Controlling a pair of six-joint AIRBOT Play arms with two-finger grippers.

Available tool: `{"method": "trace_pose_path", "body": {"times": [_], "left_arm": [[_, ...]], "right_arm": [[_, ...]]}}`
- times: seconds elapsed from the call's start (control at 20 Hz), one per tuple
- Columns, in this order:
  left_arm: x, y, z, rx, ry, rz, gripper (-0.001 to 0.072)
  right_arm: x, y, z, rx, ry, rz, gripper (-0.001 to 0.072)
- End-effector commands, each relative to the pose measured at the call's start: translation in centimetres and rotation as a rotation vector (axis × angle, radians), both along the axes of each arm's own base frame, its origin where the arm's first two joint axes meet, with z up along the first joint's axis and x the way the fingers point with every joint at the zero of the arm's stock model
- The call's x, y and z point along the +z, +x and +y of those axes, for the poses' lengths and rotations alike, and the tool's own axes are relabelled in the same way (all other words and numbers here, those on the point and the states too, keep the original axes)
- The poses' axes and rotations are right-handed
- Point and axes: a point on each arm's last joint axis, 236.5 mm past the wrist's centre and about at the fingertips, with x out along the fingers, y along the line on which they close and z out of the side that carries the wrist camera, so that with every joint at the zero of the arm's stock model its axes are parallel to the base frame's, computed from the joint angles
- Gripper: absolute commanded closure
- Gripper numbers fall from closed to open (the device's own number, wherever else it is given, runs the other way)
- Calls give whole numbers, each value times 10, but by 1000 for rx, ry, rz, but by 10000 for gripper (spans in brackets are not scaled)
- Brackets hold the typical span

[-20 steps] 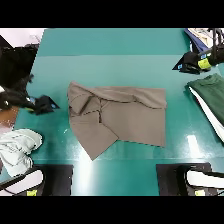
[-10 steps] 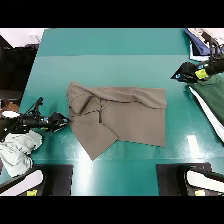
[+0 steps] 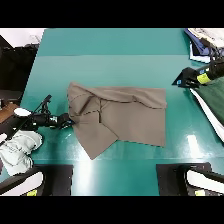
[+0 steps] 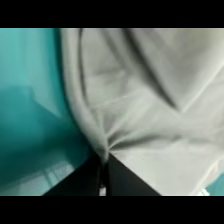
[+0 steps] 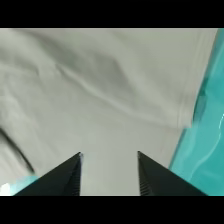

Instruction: Fold the shirts.

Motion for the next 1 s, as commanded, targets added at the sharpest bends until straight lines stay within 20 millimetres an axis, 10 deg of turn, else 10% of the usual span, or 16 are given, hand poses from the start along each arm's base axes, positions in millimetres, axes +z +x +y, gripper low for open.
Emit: {"method": "trace_pose_path", "body": {"times": [0.0,0.45,0.95], "left_arm": [[30,15,-11,-56,-35,-48,678],[68,35,-9,-134,-10,-133,678],[69,30,-12,-152,-22,-118,678]], "right_arm": [[-23,-43,-11,-7,10,86,342],[-157,-195,-5,-208,140,449,246],[-188,-207,24,-254,272,520,263]]}}
